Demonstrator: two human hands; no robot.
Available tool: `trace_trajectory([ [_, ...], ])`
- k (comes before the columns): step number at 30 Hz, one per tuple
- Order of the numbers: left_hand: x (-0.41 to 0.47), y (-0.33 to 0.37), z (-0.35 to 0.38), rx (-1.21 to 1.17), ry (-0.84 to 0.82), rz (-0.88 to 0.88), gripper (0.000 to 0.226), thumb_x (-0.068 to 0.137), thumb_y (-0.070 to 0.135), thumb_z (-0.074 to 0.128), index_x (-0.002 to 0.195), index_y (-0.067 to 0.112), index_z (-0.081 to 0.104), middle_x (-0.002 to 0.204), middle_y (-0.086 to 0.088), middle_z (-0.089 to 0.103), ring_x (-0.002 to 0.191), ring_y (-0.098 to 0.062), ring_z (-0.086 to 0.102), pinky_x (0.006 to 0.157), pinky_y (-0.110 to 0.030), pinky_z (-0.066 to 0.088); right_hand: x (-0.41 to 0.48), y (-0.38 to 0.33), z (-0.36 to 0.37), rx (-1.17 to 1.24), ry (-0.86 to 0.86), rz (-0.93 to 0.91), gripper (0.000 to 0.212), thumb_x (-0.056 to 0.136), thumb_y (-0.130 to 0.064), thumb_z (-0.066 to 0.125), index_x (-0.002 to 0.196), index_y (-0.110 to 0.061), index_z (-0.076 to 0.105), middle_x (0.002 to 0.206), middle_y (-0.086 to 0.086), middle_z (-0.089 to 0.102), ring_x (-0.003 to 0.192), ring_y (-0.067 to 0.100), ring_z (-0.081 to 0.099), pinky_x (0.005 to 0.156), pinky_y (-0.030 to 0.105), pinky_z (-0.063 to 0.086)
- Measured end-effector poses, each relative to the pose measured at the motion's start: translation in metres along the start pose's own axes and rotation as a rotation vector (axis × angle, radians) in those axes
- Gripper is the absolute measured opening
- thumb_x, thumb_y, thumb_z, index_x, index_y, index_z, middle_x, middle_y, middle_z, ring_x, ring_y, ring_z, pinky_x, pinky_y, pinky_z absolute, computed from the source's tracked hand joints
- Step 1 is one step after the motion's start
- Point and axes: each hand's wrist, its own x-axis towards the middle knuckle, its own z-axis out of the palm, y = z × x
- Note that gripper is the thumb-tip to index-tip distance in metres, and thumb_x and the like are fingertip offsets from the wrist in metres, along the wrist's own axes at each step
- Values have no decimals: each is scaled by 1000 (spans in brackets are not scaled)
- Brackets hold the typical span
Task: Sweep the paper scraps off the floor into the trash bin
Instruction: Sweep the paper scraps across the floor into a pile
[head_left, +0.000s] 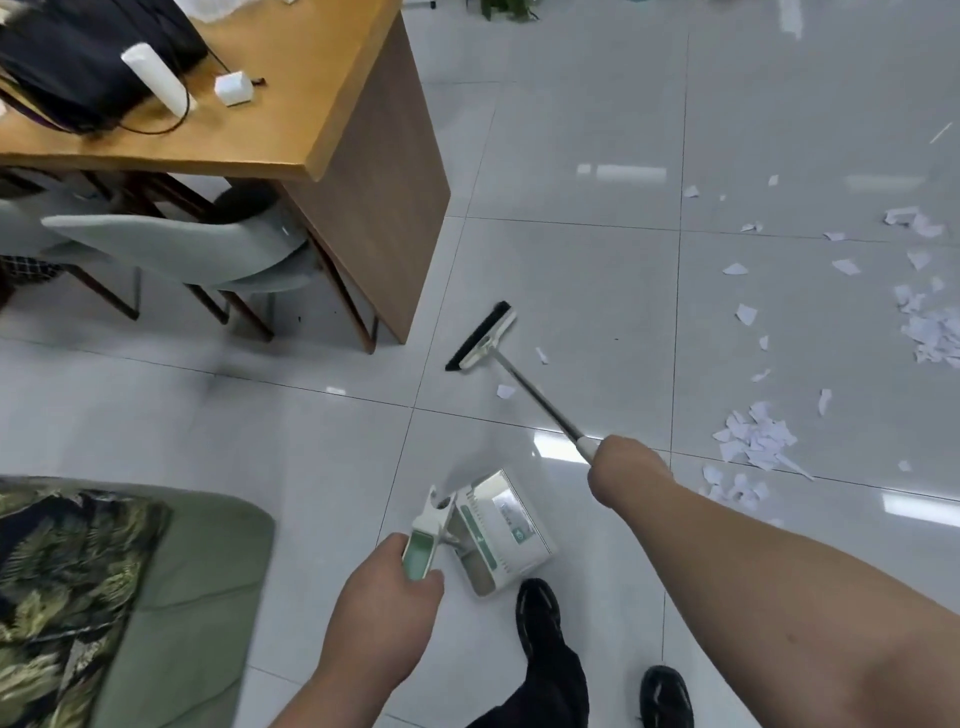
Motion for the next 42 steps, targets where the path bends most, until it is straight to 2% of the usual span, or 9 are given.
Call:
trace_trajectory([
  [4,16,8,-5,71,-24,44,15,92,24,57,80,21,48,71,-2,56,57,-19,49,50,-30,36,-6,25,25,27,-106,129,48,92,-7,43,135,-26,43,103,7,61,94,28,61,92,40,49],
  [6,19,14,-7,91,-47,71,11,92,23,57,83,23,50,73,-2,58,58,-19,51,50,-29,36,-21,52,38,64,-54,159,37,95,-12,43,131,-14,52,103,9,63,92,29,59,80,36,47],
  [10,21,28,-13,121,-66,133,12,92,22,56,82,21,51,73,-1,59,60,-20,52,54,-31,37,-75,114,50,-9,0,195,30,89,-9,39,107,-31,48,94,-4,61,81,18,59,66,28,47],
  [16,0,55,-4,164,-62,242,15,93,19,54,79,18,52,72,0,59,62,-20,54,54,-30,37,-147,191,38,7,-74,411,44,93,-19,33,133,-26,50,128,2,61,115,24,60,99,34,47],
  [24,-53,84,46,209,-60,362,10,92,18,55,83,12,55,76,-7,63,63,-23,55,56,-30,38,-222,283,64,-11,94,506,30,90,-16,48,116,-25,60,88,-6,62,85,17,65,71,28,49],
  [29,-82,92,80,224,-62,375,13,90,18,56,79,11,52,73,-9,62,64,-28,59,56,-31,40,-244,317,83,117,187,517,46,86,-13,46,127,-32,55,78,-7,59,79,19,64,72,28,52],
  [36,-110,106,108,222,-63,386,11,86,20,55,78,12,53,70,-10,64,66,-35,68,58,-33,47,-290,369,135,-13,389,576,30,82,-13,45,110,-24,46,72,-9,52,63,15,53,48,26,31],
  [40,-125,113,124,219,-80,417,8,84,20,55,77,16,55,67,-7,62,59,-30,64,57,-34,50,-294,389,153,737,14,729,23,81,-9,51,104,-9,49,87,11,58,63,24,61,63,33,56],
  [42,-132,113,132,228,-87,418,6,83,20,54,78,17,56,66,-6,62,57,-28,60,57,-34,50,-288,382,151,1148,-181,658,17,76,5,54,91,-1,49,79,15,51,52,25,56,54,32,52],
])
